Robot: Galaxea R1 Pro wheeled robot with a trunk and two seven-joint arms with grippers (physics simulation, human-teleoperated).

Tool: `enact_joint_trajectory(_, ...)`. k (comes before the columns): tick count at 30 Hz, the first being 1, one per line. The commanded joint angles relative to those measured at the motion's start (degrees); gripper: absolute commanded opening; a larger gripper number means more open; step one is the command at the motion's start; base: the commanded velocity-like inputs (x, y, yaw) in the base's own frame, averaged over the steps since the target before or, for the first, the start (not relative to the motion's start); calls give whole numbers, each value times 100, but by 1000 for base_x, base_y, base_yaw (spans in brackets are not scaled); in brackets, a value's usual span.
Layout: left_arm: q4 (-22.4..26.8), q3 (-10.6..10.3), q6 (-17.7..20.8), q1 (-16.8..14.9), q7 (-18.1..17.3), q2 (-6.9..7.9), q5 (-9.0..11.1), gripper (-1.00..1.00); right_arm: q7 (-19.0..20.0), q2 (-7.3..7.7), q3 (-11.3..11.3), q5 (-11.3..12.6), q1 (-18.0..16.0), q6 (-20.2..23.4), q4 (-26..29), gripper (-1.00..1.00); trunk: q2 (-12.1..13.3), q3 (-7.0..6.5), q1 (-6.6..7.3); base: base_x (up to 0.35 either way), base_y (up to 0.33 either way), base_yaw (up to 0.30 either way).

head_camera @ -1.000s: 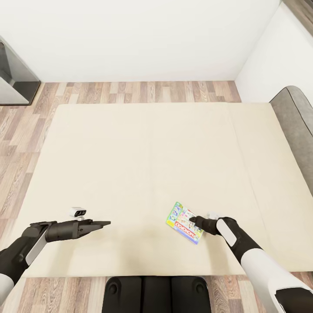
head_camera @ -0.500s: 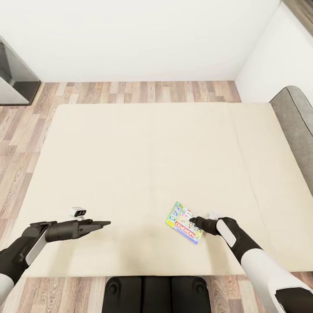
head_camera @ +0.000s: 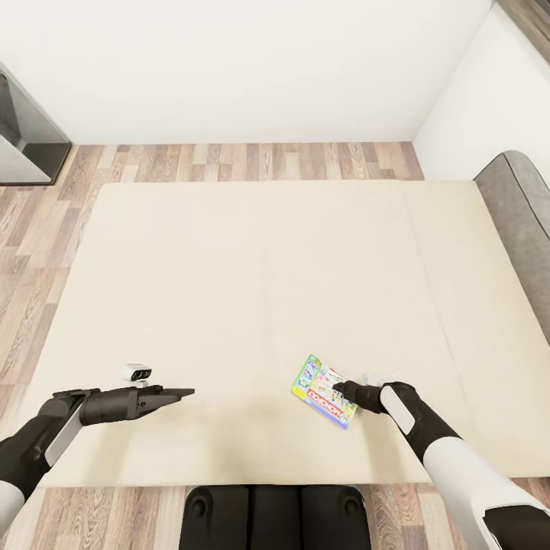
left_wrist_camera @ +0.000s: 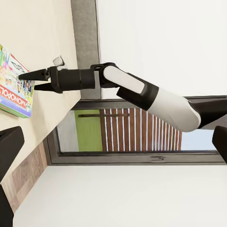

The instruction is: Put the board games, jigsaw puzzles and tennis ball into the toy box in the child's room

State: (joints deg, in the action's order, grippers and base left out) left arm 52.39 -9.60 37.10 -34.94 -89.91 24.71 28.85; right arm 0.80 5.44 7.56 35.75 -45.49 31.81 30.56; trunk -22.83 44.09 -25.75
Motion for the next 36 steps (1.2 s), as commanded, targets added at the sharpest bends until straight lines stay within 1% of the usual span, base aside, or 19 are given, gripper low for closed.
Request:
enact_joint_trajectory(1, -1, -25, 61, -4, -9, 8, 33, 100, 8, 5, 26, -7, -1, 18, 5, 100, -9, 6, -3, 0, 0, 0)
enact_joint_trajectory(17, -1, -25, 61, -4, -9, 8, 33, 100, 8, 2, 26, -7, 0, 18, 5, 100, -9, 6, -3, 0, 54, 0)
enact_joint_trajectory(31, -1, -25, 61, -4, -9, 0, 33, 100, 8, 1, 26, -7, 0, 12, 7, 100, -9, 6, -3, 0, 118, 0)
enact_joint_trajectory(36, -1, -32, 61, -4, -9, -10, 33, 100, 8, 1, 26, -7, -1, 11, 11, 100, -9, 6, -3, 0, 46, 0)
